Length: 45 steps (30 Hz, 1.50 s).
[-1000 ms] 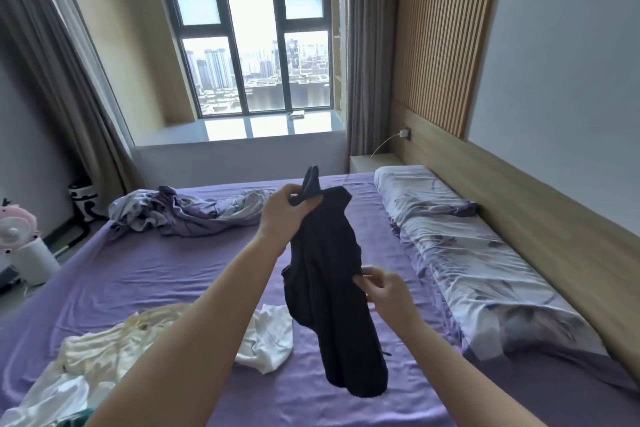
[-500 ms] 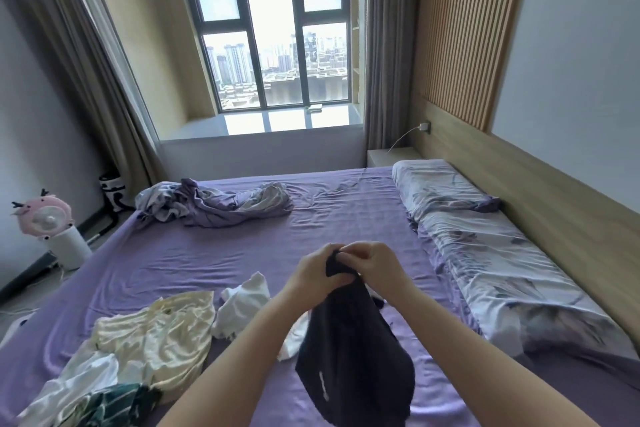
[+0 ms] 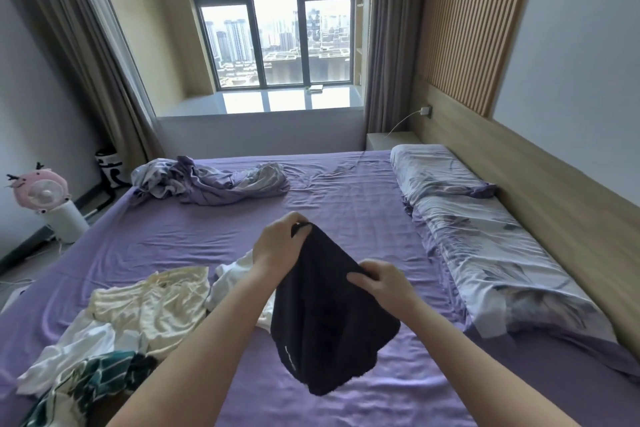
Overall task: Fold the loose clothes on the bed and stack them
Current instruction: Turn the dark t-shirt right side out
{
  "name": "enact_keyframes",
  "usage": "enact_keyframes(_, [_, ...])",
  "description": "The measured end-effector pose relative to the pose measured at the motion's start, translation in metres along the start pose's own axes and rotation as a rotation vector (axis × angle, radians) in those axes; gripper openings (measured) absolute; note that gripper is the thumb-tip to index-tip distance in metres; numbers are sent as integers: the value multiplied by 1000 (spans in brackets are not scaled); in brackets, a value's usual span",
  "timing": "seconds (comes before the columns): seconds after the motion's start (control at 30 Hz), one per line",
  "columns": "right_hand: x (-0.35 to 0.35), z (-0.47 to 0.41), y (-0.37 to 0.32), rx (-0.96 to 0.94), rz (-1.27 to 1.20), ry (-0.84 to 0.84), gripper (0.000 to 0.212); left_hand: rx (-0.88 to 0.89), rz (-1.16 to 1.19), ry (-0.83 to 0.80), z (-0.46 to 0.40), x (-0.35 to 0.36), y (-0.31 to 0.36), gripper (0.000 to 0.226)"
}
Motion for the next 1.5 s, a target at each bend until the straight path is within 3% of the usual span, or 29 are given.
enact_keyframes(0.07, [-6,-7,-18,-39,11,-5,27,93,-30,-226,11,16,4,35])
enact_keyframes(0.13, [-8,-12,-39,-87,7,-12,22,77,-31,-490,33,40,5,64])
enact_keyframes(0.17, [-7,-14,-48,-106,3,-13,17,52,-27,-544,41,49,4,70])
enact_keyframes(0.23, [-4,-17,-56,-93,-50,-17,3,13,27,-473,46,55,0,54])
enact_keyframes(0.3, [-2,-14,-50,-25,-172,-46,8,-43,89,-368,46,48,0,27])
enact_keyframes(0.4, [6,0,-26,75,-142,-198,11,-89,157,-322,45,32,-5,14])
enact_keyframes(0.5, [9,13,-9,111,-221,-225,18,-136,175,-327,46,19,-13,14])
enact_keyframes(0.63, [-1,11,-9,179,-453,-106,11,-163,120,-441,57,32,-25,18])
enact_keyframes(0.73, [0,7,-18,131,-388,-76,9,-181,331,-544,73,53,-26,13])
enact_keyframes(0.87, [14,12,-18,144,-538,-102,12,-191,376,-360,78,54,-25,13])
enact_keyframes(0.93, [16,14,-15,177,-660,-135,21,-203,514,-323,79,49,-23,11])
enact_keyframes(1.03, [18,19,-14,182,-591,-230,20,-240,697,-249,78,35,-22,7])
enact_keyframes(1.1, [18,21,-17,158,-577,-237,11,-227,651,-210,75,27,-23,7])
enact_keyframes(1.2, [17,20,-27,144,-681,-177,5,-194,386,-102,72,20,-27,8])
enact_keyframes(1.27, [17,19,-32,145,-715,-146,5,-216,426,-107,77,24,-25,8])
enact_keyframes(1.37, [18,19,-38,143,-778,-109,7,-292,741,-240,91,40,-19,30])
enact_keyframes(1.43, [16,20,-40,153,-774,-72,4,-255,744,-242,95,43,-15,39])
enact_keyframes(1.5, [14,21,-40,145,-756,-56,7,-240,672,-149,94,40,-13,30])
Point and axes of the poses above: each hand's wrist, its own z-axis away from the middle knuckle, its own x-axis out of the palm, y = z × x, the point moved 7 cm from there along -z, towards the middle knuckle, and after that the axes turned 12 degrees about z, right-handed, at the moved point
